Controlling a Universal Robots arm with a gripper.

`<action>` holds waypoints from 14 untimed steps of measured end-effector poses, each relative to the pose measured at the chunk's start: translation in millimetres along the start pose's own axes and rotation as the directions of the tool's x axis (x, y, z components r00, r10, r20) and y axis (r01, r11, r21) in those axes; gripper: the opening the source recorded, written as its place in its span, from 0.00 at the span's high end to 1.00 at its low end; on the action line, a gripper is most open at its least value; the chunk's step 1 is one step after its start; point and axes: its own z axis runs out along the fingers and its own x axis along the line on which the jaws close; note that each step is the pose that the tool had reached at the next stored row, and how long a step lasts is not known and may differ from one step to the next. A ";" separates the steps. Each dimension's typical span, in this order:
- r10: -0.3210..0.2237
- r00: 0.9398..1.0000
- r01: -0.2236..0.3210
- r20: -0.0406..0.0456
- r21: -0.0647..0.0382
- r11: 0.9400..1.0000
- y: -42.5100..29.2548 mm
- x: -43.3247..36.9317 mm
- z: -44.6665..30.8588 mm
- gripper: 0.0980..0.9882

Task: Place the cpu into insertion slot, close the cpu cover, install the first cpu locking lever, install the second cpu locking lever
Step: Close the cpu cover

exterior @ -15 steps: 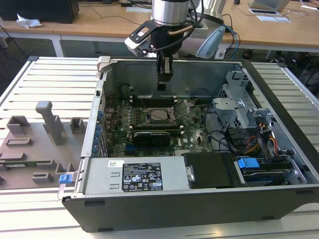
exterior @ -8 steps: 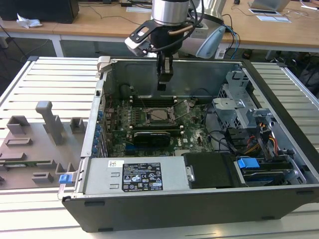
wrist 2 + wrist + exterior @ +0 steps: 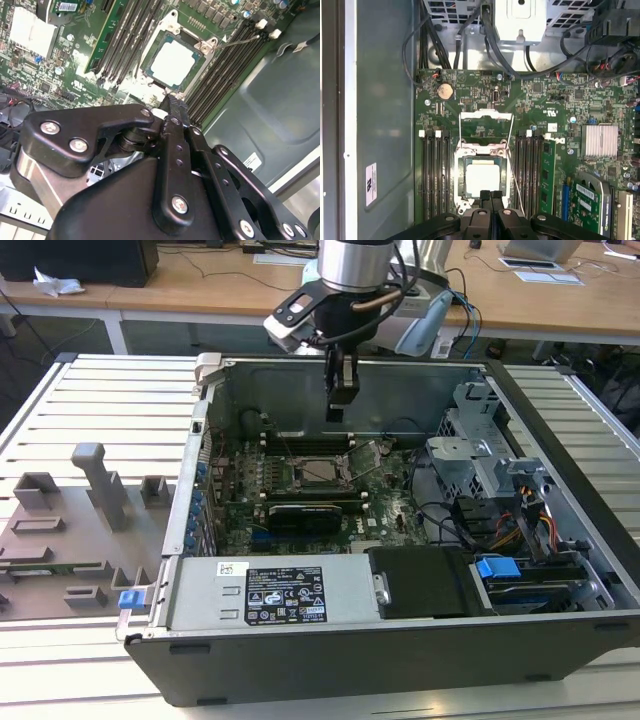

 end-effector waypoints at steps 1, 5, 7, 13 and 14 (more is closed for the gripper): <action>0.000 1.000 0.000 0.000 0.000 1.000 1.6 0.0 0.0 0.99; 0.000 1.000 0.000 0.000 0.000 1.000 6.7 -0.1 -0.1 0.99; 0.000 1.000 0.000 0.000 0.000 1.000 9.7 -0.1 -0.1 0.99; 0.000 1.000 0.000 0.000 0.000 1.000 28.2 -0.3 -0.4 0.99; 0.000 1.000 0.000 0.000 0.000 1.000 30.3 -0.3 -0.4 0.99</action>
